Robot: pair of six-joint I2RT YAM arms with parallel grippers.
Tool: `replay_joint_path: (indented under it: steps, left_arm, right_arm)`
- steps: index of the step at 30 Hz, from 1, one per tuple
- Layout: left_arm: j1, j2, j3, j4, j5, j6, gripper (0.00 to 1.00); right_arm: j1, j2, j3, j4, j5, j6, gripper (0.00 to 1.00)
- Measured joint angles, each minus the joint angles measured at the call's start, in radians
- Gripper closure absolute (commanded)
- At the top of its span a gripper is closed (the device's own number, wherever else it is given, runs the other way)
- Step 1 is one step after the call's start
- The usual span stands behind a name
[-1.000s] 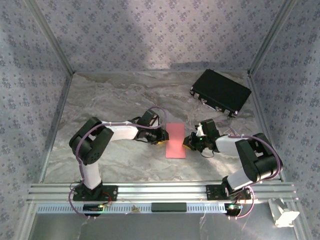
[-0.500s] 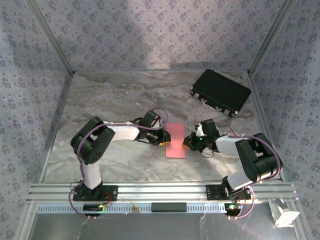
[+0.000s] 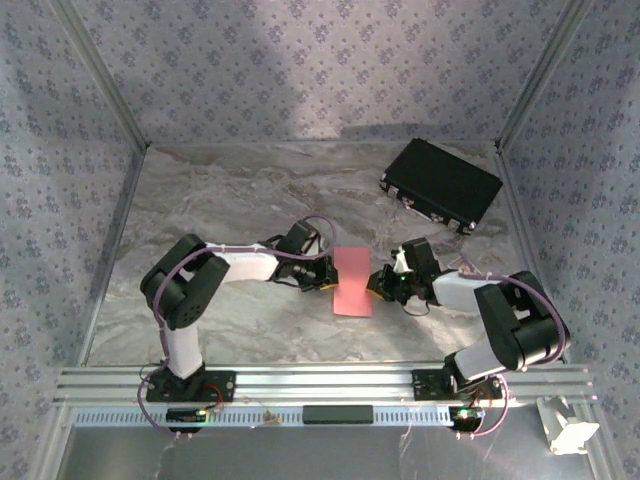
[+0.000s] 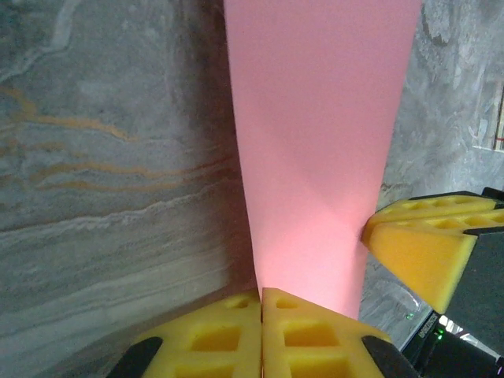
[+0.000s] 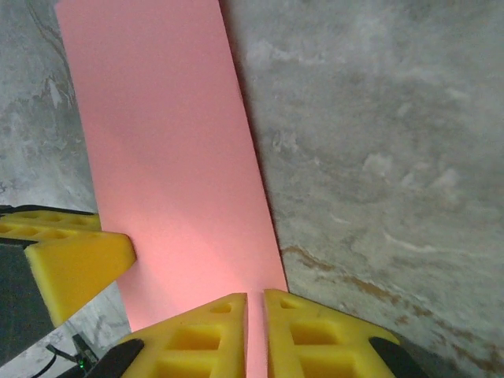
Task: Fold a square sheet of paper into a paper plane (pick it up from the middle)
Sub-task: Third fold the triangle at the center of the table.
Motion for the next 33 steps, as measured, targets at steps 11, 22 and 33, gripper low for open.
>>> replay_joint_path:
  steps: [11,22,33]
  left_arm:
    - [0.048,-0.079,-0.030,-0.008,0.009,0.000,0.95]
    - [0.055,-0.086,-0.053,-0.031,0.010,0.000,0.95]
    - [0.055,-0.090,-0.053,-0.031,0.010,-0.004,0.95]
  right_arm:
    - [0.126,-0.233,0.040,-0.175,0.156,-0.130,0.51]
    - [0.539,-0.370,0.034,-0.121,0.542,-0.454,0.43]
    - [0.825,-0.193,0.024,-0.001,0.815,-0.817,0.42]
